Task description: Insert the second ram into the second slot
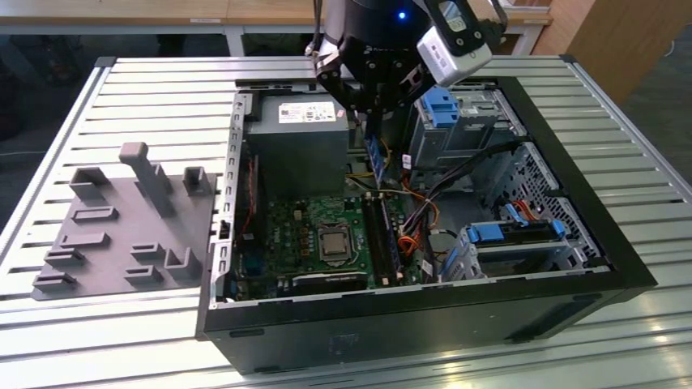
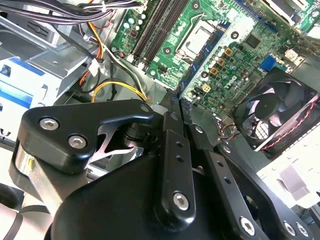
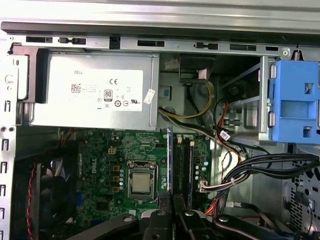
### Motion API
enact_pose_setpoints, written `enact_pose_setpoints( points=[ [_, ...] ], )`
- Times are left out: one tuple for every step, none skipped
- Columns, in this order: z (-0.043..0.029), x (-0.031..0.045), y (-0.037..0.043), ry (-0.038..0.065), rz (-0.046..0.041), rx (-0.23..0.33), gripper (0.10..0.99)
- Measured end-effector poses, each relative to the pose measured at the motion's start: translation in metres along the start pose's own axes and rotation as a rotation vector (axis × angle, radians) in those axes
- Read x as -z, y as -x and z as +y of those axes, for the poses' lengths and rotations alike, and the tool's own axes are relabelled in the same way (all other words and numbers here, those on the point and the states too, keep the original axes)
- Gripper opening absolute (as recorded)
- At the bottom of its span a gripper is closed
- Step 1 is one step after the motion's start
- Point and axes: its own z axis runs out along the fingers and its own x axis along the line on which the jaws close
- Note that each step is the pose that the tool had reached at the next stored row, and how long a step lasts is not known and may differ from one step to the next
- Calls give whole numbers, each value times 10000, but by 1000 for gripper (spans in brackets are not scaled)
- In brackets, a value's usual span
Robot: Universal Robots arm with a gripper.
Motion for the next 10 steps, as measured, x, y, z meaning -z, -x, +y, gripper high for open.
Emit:
enact_pose_setpoints(
  points=[
    [0, -5, 0, 0, -9, 0, 133],
    [0, -9, 0, -1, -12, 1, 133],
    [0, -14, 0, 0, -14, 1, 133],
    [0, -15, 0, -2, -13, 1, 133],
    [-1, -32, 0, 0, -14, 1, 133],
    [-1, -60, 0, -1, -14, 1, 133],
    [-1, -62, 0, -1, -14, 1, 133],
    [-1, -63, 0, 0, -14, 1, 133],
    [-1, -65, 0, -1, -14, 1, 133],
    [-1, -69, 0, 1, -15, 1, 133]
  ],
)
